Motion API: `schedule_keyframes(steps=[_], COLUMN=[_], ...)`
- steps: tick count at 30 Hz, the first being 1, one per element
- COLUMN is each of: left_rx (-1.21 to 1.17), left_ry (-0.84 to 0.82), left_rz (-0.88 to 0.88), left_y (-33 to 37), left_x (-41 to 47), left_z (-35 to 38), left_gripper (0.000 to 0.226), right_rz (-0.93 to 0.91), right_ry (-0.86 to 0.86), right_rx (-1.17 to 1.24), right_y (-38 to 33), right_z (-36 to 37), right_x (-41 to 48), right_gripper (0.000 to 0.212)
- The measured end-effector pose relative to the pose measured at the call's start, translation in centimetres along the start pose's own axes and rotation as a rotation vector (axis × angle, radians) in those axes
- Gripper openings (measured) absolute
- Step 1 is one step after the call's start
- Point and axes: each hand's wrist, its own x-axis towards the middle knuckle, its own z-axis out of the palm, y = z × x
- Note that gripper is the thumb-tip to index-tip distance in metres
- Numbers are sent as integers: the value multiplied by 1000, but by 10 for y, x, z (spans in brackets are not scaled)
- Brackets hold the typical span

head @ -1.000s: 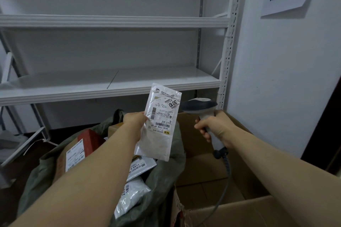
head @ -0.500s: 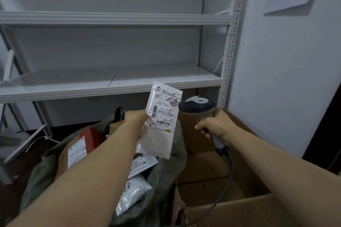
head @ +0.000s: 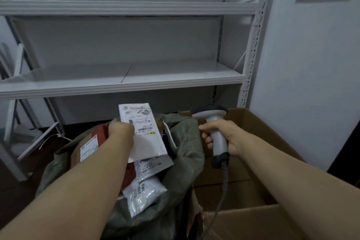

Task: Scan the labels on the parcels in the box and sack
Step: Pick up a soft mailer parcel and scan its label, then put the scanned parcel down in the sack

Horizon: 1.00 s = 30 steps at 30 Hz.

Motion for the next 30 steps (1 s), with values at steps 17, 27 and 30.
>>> schedule_keyframes(steps=[17, 27, 30], left_rx=[817, 219, 591], left_ry=[-63, -1152, -937], left_rz=[57, -281, -202], left_y=[-29, 23, 38], left_x=[21, -1, 14], left_z=[31, -91, -142], left_gripper=[65, 72, 14], right_rz=[133, -2, -28], right_ry=[3, -53, -43], right_rx=[650, 705, 694], right_y=[2, -35, -47], right_z=[32, 147, 188], right_x=[41, 56, 62], right_gripper=[19, 13, 20])
